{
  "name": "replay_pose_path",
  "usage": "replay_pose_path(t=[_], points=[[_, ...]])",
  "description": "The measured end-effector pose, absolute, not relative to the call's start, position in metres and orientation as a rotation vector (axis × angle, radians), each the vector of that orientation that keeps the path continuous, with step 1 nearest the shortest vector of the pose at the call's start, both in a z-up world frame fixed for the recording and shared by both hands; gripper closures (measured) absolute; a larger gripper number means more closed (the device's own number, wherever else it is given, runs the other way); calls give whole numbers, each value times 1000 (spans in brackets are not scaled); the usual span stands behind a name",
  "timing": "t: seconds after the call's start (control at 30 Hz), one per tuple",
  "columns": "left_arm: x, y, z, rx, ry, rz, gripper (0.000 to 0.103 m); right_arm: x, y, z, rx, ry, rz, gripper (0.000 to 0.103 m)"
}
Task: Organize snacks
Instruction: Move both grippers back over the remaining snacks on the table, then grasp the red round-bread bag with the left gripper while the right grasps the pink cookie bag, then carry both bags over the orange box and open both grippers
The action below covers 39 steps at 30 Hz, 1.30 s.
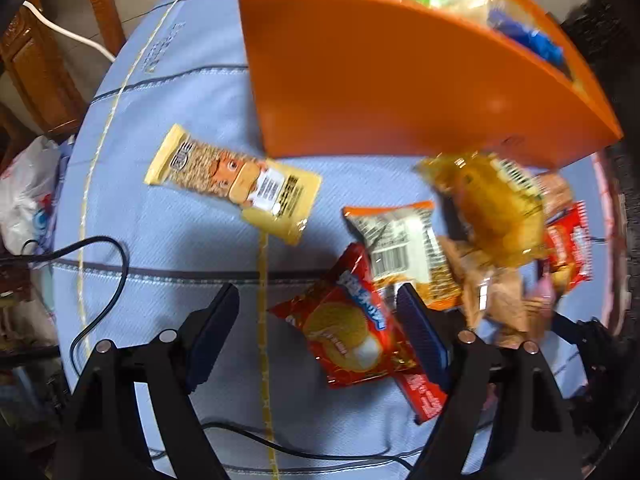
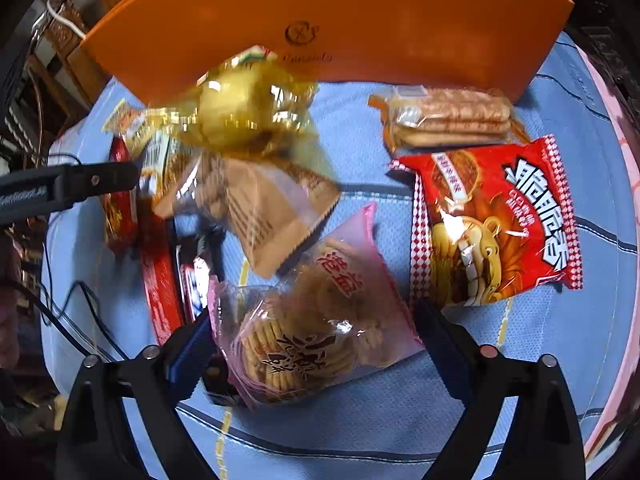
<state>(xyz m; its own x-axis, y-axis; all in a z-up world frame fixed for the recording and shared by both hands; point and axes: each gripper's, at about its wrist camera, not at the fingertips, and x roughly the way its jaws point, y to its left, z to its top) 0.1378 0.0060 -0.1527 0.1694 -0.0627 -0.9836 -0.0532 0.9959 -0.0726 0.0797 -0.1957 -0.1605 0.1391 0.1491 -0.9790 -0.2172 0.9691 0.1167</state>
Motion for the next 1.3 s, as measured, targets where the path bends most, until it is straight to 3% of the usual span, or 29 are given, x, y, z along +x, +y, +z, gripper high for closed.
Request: replay_pose_path(t=[0.1, 0.27, 0.33, 0.57, 0.6, 0.67, 0.7, 0.77, 1.3], points=[[136, 9, -159, -125, 1431, 26, 24, 75, -197, -154, -62, 1397, 291, 32], [131, 21, -163, -184, 1465, 67, 21, 60, -219, -125, 11, 1336, 356, 33], [129, 25, -164, -171, 1467, 90, 8, 54, -229, -114, 28, 1311, 376, 33], [128, 28, -178, -184, 1442, 99, 8, 47, -250, -117, 57, 1335, 326, 32], [129, 27, -179, -182, 1433, 94, 10, 43, -253, -117, 57, 1337, 329, 32], [127, 29, -172, -250, 1397, 10, 49, 37, -247, -115, 56, 1338, 335, 32], [126, 25, -169, -255, 1393, -10, 63, 35, -245, -115, 56, 1336, 338, 32], [122, 18, -162, -132, 1382, 37, 63, 39, -241, -116, 60, 1332, 339, 32], [92, 43, -83, -176, 1226, 42, 63, 61, -244, -72, 64, 1205, 379, 32]])
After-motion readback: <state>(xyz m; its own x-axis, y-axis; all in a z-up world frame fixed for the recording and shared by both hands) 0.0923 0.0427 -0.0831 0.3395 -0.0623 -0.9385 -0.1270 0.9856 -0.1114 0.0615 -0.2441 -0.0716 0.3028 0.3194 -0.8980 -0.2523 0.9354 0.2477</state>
